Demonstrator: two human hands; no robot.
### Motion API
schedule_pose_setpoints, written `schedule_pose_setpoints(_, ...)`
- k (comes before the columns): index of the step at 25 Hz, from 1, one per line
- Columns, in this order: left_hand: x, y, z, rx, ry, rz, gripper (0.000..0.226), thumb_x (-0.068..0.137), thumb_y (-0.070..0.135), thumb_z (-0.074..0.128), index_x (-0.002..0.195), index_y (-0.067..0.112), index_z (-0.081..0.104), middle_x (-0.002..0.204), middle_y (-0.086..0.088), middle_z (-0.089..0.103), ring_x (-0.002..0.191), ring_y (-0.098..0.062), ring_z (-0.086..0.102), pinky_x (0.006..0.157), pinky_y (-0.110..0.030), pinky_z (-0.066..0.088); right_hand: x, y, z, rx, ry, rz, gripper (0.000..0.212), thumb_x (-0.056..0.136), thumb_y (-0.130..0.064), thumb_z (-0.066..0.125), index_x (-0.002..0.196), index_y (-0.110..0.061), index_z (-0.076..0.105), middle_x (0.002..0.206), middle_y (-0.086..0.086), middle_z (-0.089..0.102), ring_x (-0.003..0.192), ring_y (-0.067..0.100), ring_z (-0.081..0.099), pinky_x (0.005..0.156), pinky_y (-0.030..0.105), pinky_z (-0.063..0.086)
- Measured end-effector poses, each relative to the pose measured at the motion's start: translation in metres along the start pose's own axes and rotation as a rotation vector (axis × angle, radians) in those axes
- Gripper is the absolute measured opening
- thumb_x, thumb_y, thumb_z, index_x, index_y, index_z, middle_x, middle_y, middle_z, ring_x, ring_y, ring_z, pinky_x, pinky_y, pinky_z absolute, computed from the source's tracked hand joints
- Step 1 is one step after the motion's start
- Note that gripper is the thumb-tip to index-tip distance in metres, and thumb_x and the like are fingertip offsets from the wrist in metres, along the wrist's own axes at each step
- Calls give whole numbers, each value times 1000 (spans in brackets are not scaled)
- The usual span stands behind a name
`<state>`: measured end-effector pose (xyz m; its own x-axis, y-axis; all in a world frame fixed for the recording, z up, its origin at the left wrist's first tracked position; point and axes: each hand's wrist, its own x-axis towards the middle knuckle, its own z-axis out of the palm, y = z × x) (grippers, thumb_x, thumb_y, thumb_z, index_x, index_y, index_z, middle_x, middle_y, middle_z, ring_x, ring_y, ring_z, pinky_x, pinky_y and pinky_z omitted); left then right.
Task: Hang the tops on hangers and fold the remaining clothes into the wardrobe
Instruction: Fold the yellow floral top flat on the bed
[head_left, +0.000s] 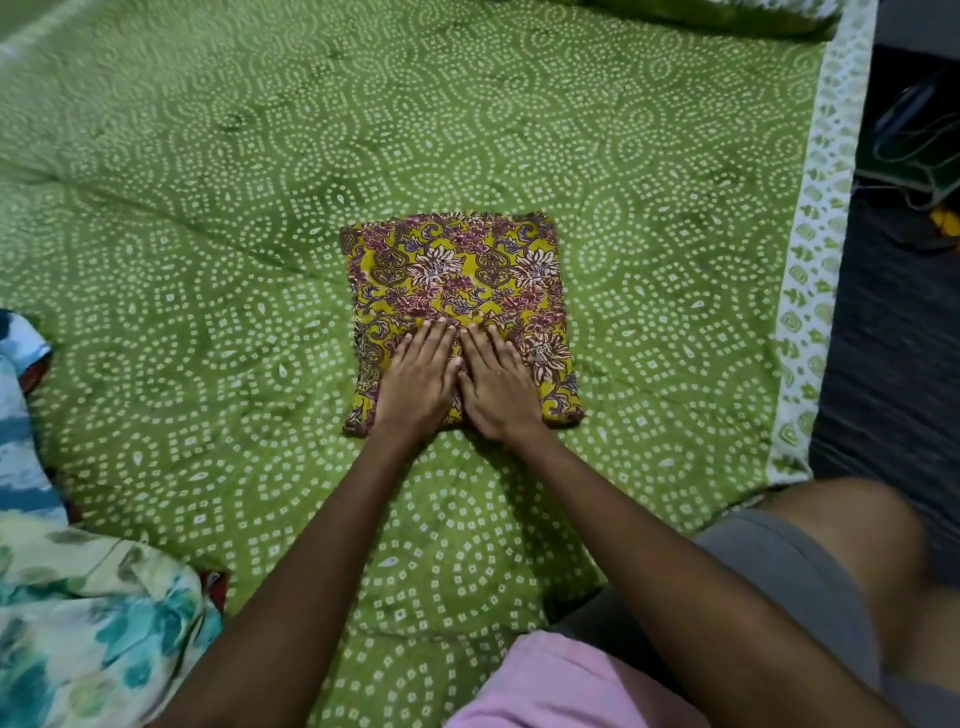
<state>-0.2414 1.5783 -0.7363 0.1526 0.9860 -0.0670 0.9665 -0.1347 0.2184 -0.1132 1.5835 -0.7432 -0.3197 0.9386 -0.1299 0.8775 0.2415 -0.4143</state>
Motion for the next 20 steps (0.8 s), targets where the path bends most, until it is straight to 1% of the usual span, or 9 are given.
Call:
schedule_pose_setpoints(3,7,-9,5,62,1,-3,74,85,54,-5,150,21,12,158,2,10,146,-15,3,115,-31,-7,20,12,0,-32,32,106,55,101,-39,21,151,-21,7,159,-2,1,146,16,-7,115,33,-9)
schedule_pose_setpoints(6,17,-11,2,179,-2,-188,68,93,61,9,150,25,6,158,2,2,146,-17,-4,113,-42,-14,40,33,-10,-39,13,220,58,101,-45,18,151,-20,2,159,1,-3,145,19,-9,115,38,-12)
schedule_pose_setpoints(9,25,-18,-3,142,-11,-290,65,96,57,16,150,21,13,158,0,6,146,-21,0,115,-47,-6,30,65,-19,-17,11,278,65,99,-50,15,151,-15,0,158,4,-4,146,17,-7,115,35,-11)
schedule_pose_setpoints(11,26,-28,-5,57,-3,-244,64,97,55,16,150,19,17,158,-2,10,146,-22,3,117,-43,0,7,85,-22,-47,30,205,72,94,-56,7,150,-11,1,159,5,-1,146,15,-4,115,32,-10)
schedule_pose_setpoints(14,18,-52,-8,-113,54,-90,63,93,47,20,147,17,26,156,-4,19,145,-22,11,117,-40,10,-23,105,-24,-90,-11,39,79,85,-57,1,150,-11,3,158,3,0,146,13,-4,117,32,-8)
schedule_pose_setpoints(16,11,-73,-13,-330,37,-25,55,94,36,27,145,16,33,153,-5,25,143,-22,19,117,-33,14,-32,119,-31,56,-76,-62,74,85,-46,12,150,-12,6,158,3,1,145,12,-4,119,34,-5)
schedule_pose_setpoints(18,7,-95,-22,-547,-8,5,47,92,18,32,139,20,40,149,-2,31,140,-20,28,113,-18,18,-34,132,-44,334,-48,-40,71,80,-23,31,149,-13,16,157,4,7,145,13,2,119,37,3)
schedule_pose_setpoints(19,6,-103,-28,-597,-22,45,51,88,10,32,137,19,41,146,-3,33,138,-22,31,110,-11,19,-33,138,-51,370,-26,-21,72,79,-17,35,148,-15,16,157,5,8,144,14,3,119,41,7)
schedule_pose_setpoints(20,6,-112,-34,-613,-59,99,56,82,4,32,136,18,40,145,-3,35,137,-22,33,109,-8,20,-31,141,-57,291,-39,-16,72,81,-20,36,149,-18,12,157,3,6,143,16,2,118,45,10)
